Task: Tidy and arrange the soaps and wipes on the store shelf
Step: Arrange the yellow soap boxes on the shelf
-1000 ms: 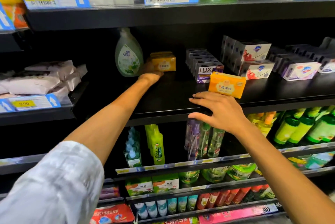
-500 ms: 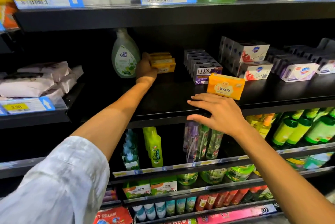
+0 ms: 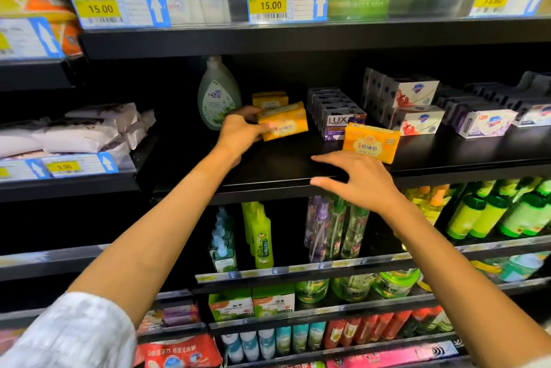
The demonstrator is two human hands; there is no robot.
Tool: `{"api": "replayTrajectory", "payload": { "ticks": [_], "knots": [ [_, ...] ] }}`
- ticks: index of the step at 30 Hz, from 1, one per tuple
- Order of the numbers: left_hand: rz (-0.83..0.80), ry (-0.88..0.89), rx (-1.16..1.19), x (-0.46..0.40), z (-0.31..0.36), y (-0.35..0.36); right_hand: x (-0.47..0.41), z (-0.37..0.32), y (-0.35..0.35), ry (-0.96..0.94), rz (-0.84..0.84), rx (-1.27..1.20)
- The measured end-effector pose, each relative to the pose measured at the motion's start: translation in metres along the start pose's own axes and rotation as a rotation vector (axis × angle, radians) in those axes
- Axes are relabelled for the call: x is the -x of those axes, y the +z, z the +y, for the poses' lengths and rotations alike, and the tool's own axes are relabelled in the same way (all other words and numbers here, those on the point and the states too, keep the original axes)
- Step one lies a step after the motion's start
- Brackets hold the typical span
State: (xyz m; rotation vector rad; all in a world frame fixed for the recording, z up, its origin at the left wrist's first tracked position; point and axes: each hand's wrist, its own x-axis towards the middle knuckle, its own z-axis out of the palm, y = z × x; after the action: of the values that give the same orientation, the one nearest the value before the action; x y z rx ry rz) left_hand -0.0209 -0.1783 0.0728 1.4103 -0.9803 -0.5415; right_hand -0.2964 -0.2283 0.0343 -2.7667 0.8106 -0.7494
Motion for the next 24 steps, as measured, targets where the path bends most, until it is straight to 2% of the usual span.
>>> {"api": "replayTrajectory", "payload": {
  "ticks": [4, 8, 13, 18, 21, 24],
  "knots": [
    [-0.077, 0.0, 0.149, 0.035, 0.013, -0.005, -0.013, -0.016, -0.009, 0.18, 0.122, -0.521],
    [-0.13, -0.035, 0.241, 0.055, 0.005, -0.007, -0.036, -0.036, -0.004, 0.21, 0.195, -0.801],
    [-0.149, -0.098, 0.248, 0.059, 0.003, -0.007, -0.054, -0.043, 0.005, 0.278, 0.228, -1.115],
    [-0.188, -0.09, 0.285, 0.061, 0.002, -0.006, -0.048, -0.039, 0.007, 0.25, 0.301, -1.206],
    [-0.23, -0.1, 0.344, 0.062, 0.003, -0.007, -0.045, -0.037, 0.006, 0.171, 0.351, -1.128],
    [-0.271, -0.134, 0.391, 0.062, 0.005, -0.012, -0.044, -0.038, 0.007, 0.09, 0.318, -1.041]
  ]
}}
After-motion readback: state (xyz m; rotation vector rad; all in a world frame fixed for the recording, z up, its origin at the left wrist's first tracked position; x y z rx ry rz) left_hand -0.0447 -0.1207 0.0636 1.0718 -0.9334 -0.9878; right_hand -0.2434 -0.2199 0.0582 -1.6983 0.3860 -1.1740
